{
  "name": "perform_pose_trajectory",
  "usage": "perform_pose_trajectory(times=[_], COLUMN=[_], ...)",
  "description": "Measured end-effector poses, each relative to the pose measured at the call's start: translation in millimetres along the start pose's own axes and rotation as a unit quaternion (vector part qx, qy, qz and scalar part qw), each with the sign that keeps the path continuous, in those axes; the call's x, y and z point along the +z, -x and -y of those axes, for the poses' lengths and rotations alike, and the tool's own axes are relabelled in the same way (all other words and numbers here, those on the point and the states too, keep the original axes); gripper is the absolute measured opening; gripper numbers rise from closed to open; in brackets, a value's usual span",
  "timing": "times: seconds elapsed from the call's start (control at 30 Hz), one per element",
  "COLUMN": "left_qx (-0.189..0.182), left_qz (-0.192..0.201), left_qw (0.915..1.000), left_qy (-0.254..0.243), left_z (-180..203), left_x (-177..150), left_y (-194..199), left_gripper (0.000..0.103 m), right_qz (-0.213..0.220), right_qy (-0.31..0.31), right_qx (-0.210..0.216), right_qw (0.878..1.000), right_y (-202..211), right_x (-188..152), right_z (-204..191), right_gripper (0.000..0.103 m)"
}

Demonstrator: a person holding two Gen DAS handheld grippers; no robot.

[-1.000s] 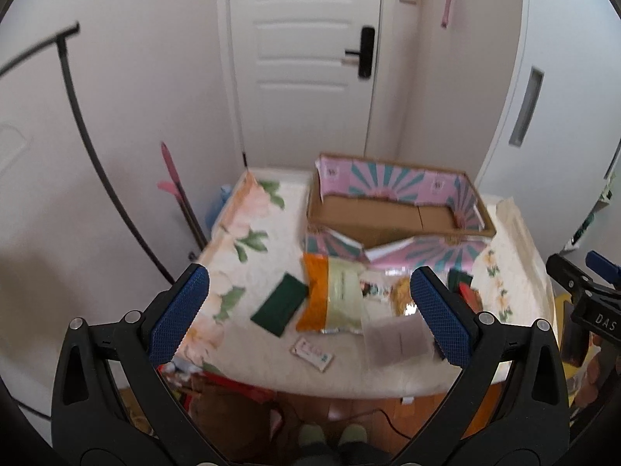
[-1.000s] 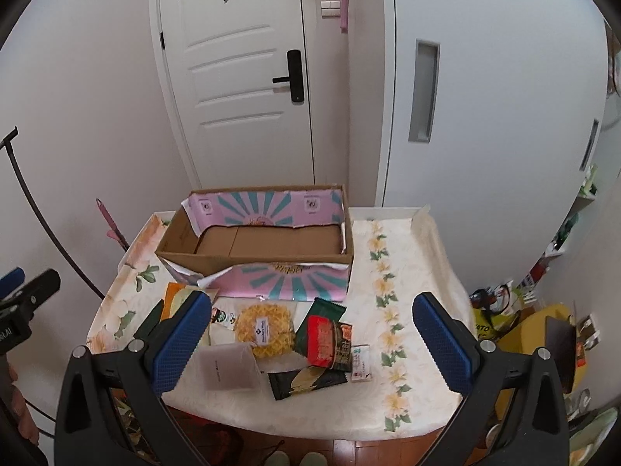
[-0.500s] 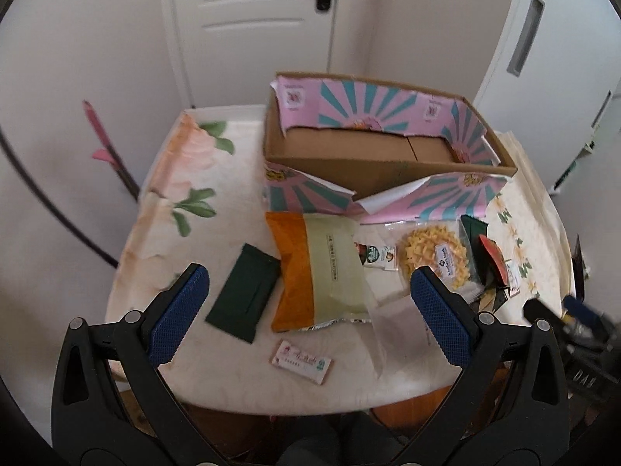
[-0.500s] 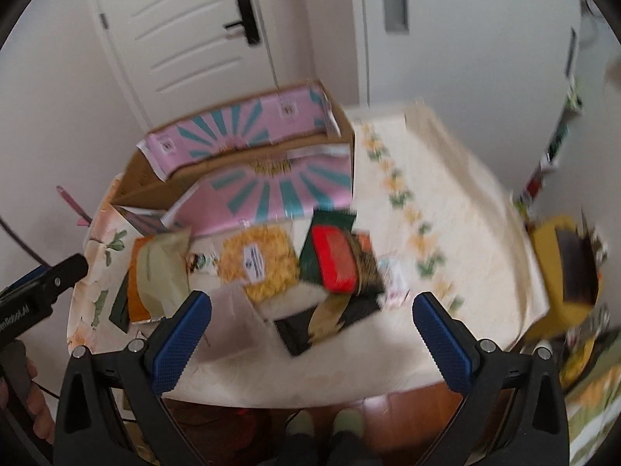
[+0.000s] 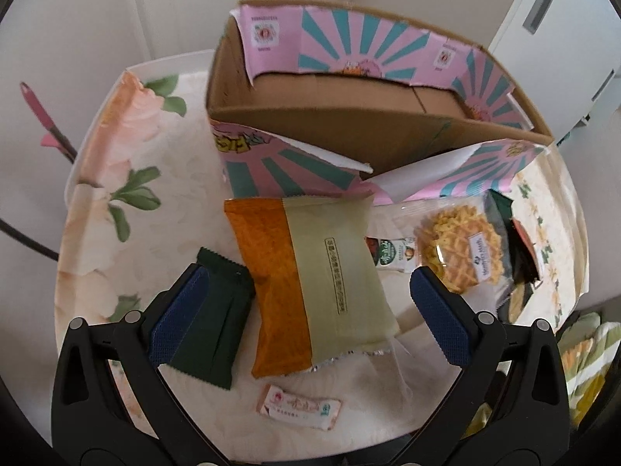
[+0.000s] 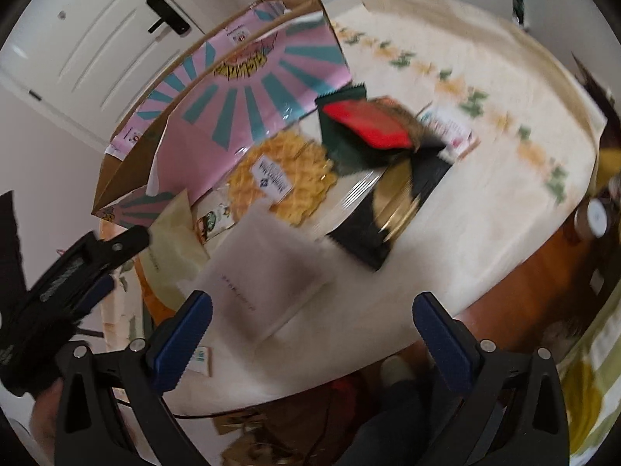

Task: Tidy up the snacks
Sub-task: 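Grasp the orange-and-green snack bag with the left tool while the right tool grasps the white paper packet, then lift the orange-green bag with the left tool while the right tool lifts the white packet toward the box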

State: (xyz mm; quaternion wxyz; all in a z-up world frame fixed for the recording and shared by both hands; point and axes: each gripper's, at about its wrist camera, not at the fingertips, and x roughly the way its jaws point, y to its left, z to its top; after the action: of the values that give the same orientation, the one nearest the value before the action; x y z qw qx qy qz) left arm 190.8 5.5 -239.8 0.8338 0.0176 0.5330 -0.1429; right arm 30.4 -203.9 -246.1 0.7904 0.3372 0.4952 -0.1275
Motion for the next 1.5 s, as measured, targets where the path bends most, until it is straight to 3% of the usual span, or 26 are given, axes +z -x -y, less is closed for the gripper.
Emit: perform_pose_trajectory(times=[0.37, 0.53, 0.73, 0.9, 0.97, 1.07, 1.5], left_qx=[-0.001, -0.013, -0.029, -0.027, -0.025, -0.021, -0.008], left_qz=[-0.038, -0.051, -0.049, -0.042, -0.037, -0.034, -0.018], left_qw=[0.9991, 0.9986, 0.9984, 0.9987, 0.9989, 0.9991, 0.9998], left_qy=[-0.017, -0.011, -0.005, -0.008, -0.011, -0.013, -0.009], left_z=[8.5, 5.4, 3.2, -1.1, -1.4, -1.7, -12.5], left_x=[12.0, 12.0, 12.0, 5.8, 3.0, 1.1, -3.7], left_y=[-34.7, -43.6, -41.9, -31.5, -26.4, -23.1, -10.3], left_gripper=[0.092, 0.071, 0.062, 0.060, 0.060, 0.060, 0.060], right_qz=[-0.009, -0.015, -0.008, -0.011, -0.010, -0.008, -0.019], right_qy=[-0.046, -0.066, -0.080, -0.104, -0.104, -0.098, -0.093], right_qx=[0.013, 0.017, 0.024, 0.012, 0.002, -0.010, -0.045], right_qw=[0.999, 0.998, 0.996, 0.994, 0.995, 0.995, 0.995], right_y=[-21.6, -29.1, -32.0, -40.6, -41.4, -43.5, -51.5], right_x=[-1.1, 1.2, 6.7, 17.3, 20.1, 25.5, 31.2], right_z=[-18.8, -17.9, -20.6, -25.7, -27.4, -30.2, -43.6], right_gripper=[0.094, 0.094, 0.094, 0.091, 0.081, 0.075, 0.074])
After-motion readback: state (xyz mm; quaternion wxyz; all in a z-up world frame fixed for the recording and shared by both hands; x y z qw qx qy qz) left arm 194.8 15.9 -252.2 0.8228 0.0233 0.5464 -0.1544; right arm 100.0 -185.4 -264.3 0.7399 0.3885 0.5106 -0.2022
